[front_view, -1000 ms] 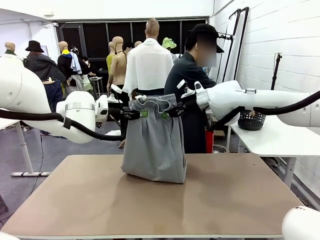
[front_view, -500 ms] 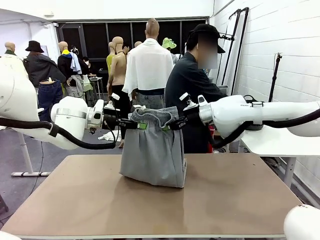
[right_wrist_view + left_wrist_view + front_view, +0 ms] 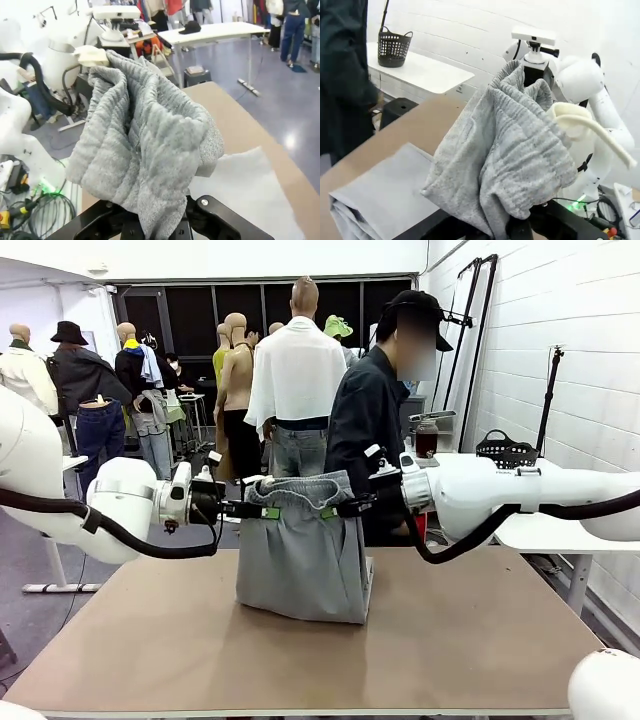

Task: Fold the training pants.
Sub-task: Fold the Training pants in half.

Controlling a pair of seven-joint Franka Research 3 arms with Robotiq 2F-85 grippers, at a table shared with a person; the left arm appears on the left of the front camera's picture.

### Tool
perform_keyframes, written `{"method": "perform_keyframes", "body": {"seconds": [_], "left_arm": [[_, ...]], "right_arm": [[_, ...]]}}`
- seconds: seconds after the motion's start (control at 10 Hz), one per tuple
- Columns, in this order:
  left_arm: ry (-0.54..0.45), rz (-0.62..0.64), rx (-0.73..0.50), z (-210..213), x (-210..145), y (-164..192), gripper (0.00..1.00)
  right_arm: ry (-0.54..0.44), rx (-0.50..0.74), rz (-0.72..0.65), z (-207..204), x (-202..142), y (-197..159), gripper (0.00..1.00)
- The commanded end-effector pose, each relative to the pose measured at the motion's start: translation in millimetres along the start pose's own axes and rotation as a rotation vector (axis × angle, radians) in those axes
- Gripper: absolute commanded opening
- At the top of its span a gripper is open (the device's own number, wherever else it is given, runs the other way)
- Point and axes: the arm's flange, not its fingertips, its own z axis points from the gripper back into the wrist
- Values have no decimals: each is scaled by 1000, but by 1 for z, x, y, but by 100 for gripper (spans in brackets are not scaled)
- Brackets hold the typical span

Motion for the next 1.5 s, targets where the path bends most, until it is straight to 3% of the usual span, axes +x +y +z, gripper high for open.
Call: {"method": "perform_keyframes", "body": {"seconds": [0.0, 0.6, 0.7, 1.1, 1.4], "left_arm": [[-36, 80, 20, 16, -16, 5, 0], [-13, 41, -18, -5, -12, -1, 0], [24, 62, -3, -6, -4, 7, 0], [50, 306, 31, -17, 18, 47, 0], [71, 479, 31, -18, 14, 65, 0]], "right_arm": [[-36, -36, -55, 16, -5, -6, 0], [1, 22, -28, -2, -12, 0, 0], [-34, 40, -67, -2, -7, -3, 0], [-61, 67, -244, -2, -9, -23, 0], [-18, 57, -372, -3, -19, -40, 0]]}}
